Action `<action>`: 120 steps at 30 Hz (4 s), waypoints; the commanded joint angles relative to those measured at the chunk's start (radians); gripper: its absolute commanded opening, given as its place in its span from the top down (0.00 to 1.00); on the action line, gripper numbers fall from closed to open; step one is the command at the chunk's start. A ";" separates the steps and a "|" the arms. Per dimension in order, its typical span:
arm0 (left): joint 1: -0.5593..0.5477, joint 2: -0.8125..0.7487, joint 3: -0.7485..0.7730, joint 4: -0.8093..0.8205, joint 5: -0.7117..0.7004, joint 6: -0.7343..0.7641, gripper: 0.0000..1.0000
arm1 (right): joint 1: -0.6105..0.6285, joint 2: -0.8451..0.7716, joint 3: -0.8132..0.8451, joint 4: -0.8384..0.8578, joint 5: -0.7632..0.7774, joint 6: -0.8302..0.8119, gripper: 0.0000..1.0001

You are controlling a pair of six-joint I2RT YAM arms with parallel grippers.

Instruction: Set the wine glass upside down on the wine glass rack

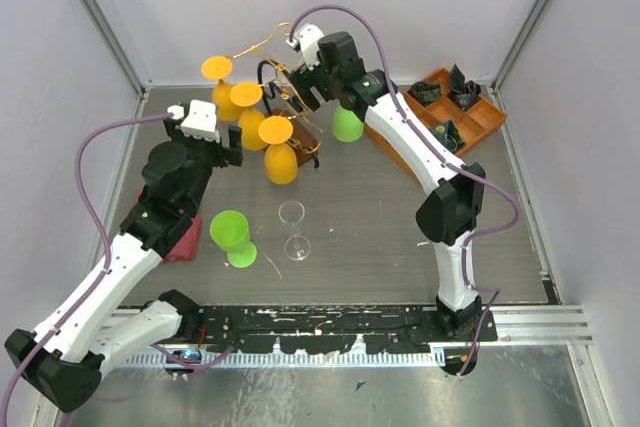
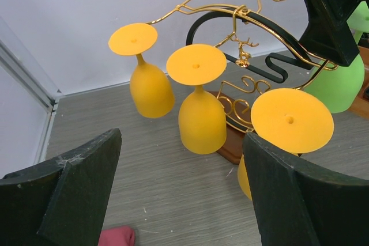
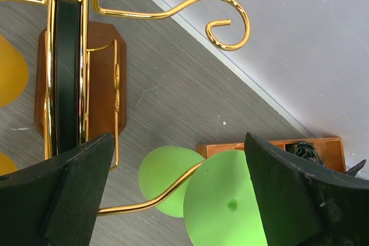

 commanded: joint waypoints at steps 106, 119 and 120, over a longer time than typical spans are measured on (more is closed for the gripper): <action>0.001 -0.022 0.135 -1.119 0.114 -0.744 1.00 | 0.253 -0.411 -0.222 0.028 0.265 0.189 0.00; 0.001 -0.074 0.487 -1.195 0.077 -0.575 1.00 | 0.253 -0.385 -0.192 0.061 0.256 0.183 0.00; 0.002 -0.088 0.491 -1.169 0.087 -0.563 1.00 | 0.253 -0.385 -0.191 0.067 0.260 0.187 0.00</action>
